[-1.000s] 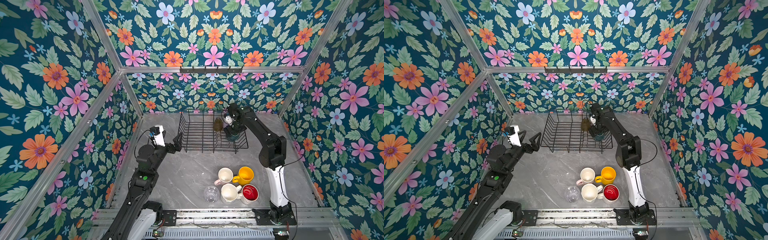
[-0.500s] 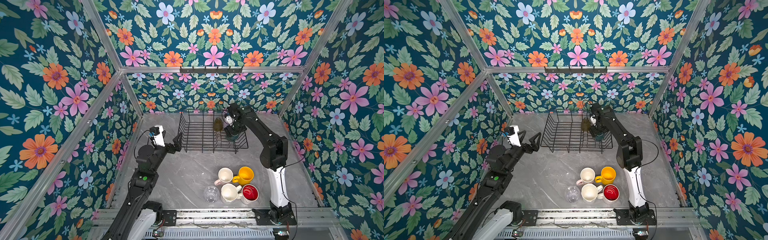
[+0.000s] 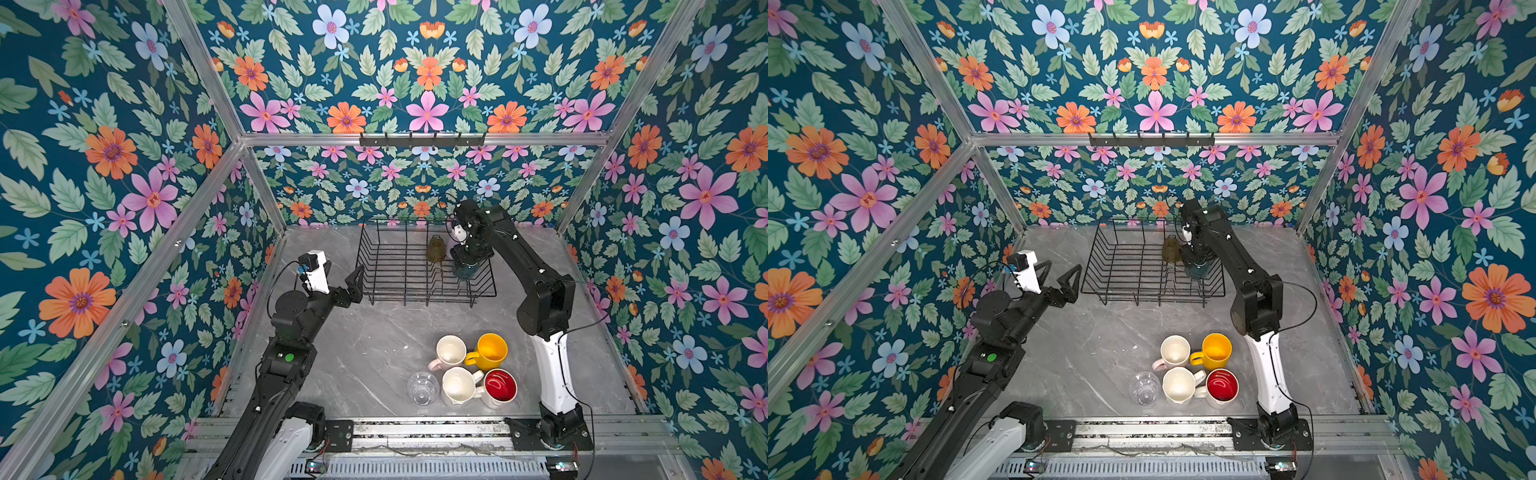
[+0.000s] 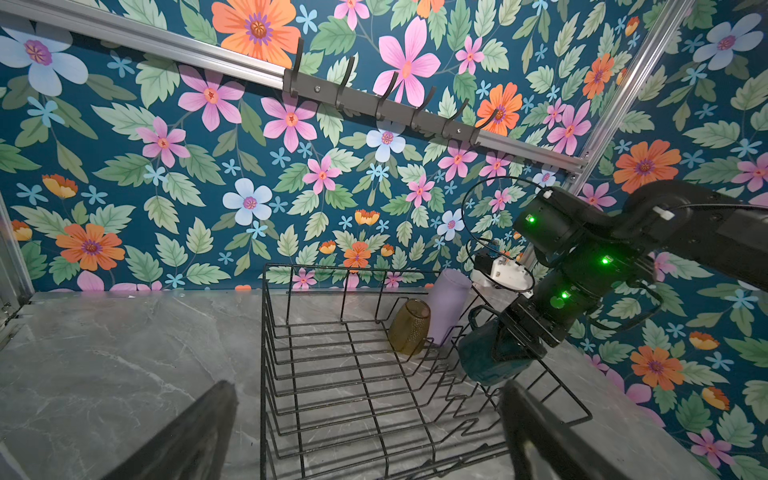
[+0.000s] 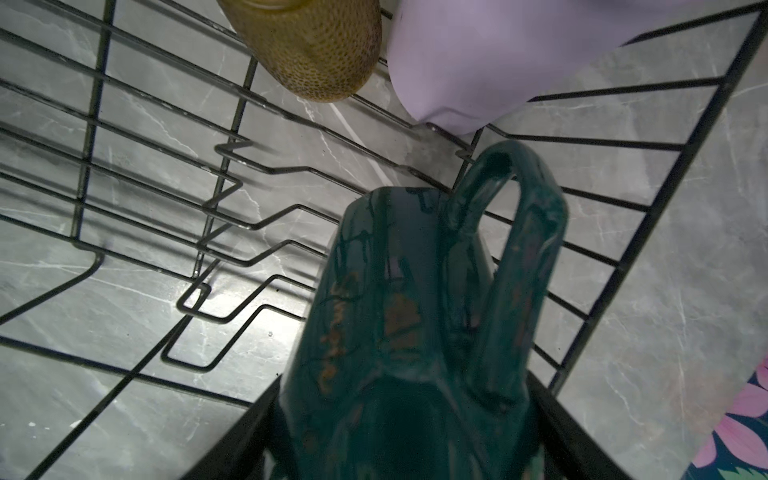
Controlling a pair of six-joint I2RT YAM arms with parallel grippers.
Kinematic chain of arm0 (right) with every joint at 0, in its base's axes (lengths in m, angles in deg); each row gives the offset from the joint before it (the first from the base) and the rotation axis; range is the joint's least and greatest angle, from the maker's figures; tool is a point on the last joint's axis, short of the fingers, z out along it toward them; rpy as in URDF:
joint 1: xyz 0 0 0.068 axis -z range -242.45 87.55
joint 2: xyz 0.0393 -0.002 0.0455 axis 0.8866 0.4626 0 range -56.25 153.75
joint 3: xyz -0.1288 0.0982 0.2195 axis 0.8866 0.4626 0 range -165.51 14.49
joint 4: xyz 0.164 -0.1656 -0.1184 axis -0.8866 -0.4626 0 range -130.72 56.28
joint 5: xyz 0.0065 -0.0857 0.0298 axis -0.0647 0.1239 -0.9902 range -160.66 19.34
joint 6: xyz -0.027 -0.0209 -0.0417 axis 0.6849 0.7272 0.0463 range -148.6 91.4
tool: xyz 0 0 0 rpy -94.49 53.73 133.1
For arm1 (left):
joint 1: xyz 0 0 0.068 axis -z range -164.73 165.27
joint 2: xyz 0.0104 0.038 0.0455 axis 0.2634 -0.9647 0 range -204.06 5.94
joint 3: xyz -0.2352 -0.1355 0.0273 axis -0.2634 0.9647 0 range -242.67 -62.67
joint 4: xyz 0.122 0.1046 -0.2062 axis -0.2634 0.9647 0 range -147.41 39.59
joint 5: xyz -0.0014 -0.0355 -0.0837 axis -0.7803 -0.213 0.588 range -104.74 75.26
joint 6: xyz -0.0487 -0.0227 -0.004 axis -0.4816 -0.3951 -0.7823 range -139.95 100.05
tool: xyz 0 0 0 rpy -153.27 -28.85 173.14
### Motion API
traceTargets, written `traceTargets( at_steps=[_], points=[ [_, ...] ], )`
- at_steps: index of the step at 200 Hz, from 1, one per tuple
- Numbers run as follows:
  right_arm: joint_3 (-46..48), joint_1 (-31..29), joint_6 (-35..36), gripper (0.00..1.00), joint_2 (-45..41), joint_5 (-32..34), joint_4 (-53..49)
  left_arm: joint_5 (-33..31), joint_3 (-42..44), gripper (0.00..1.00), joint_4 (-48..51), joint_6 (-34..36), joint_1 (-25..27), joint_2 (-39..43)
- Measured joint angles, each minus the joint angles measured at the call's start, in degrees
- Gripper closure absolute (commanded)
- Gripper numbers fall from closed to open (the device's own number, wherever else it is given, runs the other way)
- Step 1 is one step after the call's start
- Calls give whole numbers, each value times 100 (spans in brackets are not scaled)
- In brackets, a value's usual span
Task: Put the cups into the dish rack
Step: 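Open the right gripper and lift it off the upside-down green mug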
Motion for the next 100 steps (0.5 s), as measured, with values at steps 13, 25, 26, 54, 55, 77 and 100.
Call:
traceTargets(
  at_steps=[13, 25, 26, 54, 55, 77, 100],
  points=[
    [-260, 4, -76, 53, 142, 0, -199, 0, 0, 0, 11, 0, 0, 22],
    [-437, 4, -131, 54, 229, 4, -332, 0, 0, 0, 11, 0, 0, 50],
    [-457, 4, -138, 54, 236, 7, -348, 0, 0, 0, 13, 0, 0, 52],
    [-680, 52, -284, 56, 393, -22, -566, 0, 0, 0, 15, 0, 0, 83],
    [-684, 55, -291, 56, 398, -24, -570, 0, 0, 0, 15, 0, 0, 83],
    [-763, 90, -391, 56, 483, -111, -658, 0, 0, 0, 17, 0, 0, 90],
    [-780, 92, -439, 56, 564, -136, -651, 0, 0, 0, 17, 0, 0, 90]
  ],
)
